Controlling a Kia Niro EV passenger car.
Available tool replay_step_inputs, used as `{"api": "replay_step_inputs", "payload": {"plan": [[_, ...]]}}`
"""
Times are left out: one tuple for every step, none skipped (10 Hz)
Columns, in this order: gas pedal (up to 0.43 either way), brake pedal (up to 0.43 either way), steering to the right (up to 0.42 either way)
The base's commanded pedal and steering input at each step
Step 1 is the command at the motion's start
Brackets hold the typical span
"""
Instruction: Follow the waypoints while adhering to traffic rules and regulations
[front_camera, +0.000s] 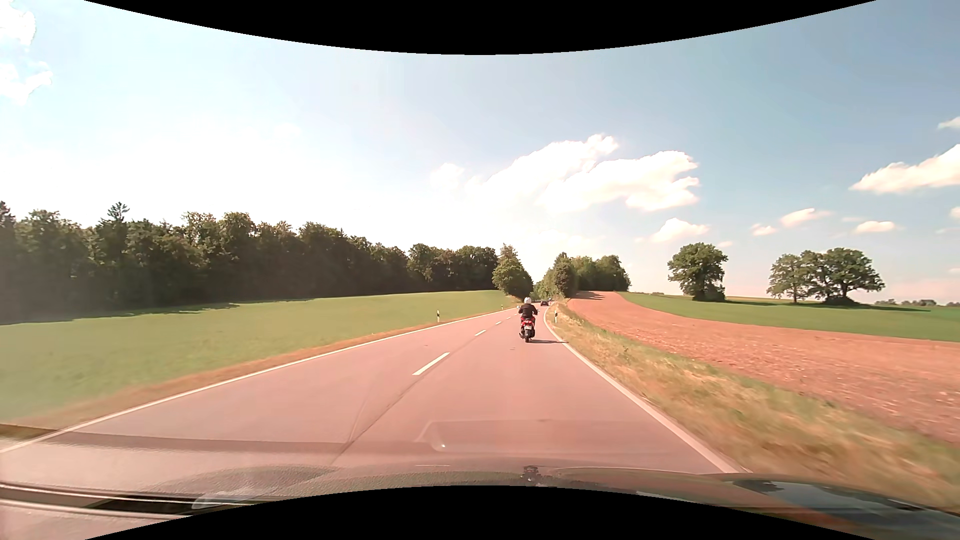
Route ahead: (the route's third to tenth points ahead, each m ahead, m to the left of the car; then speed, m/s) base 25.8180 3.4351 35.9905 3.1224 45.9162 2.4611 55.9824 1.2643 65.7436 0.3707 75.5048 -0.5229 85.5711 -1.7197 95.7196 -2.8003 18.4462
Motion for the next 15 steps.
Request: {"api": "replay_step_inputs", "payload": {"plan": [[0.240, 0.006, 0.013], [0.228, 0.006, 0.013], [0.228, 0.006, 0.012], [0.220, 0.006, 0.013], [0.197, 0.006, 0.013], [0.197, 0.006, 0.013], [0.197, 0.006, 0.012], [0.197, 0.006, 0.012], [0.197, 0.006, 0.011], [0.197, 0.006, 0.011], [0.197, 0.006, 0.011], [0.197, 0.006, 0.010], [0.197, 0.006, 0.010], [0.197, 0.006, 0.008], [0.197, 0.006, 0.008]]}}
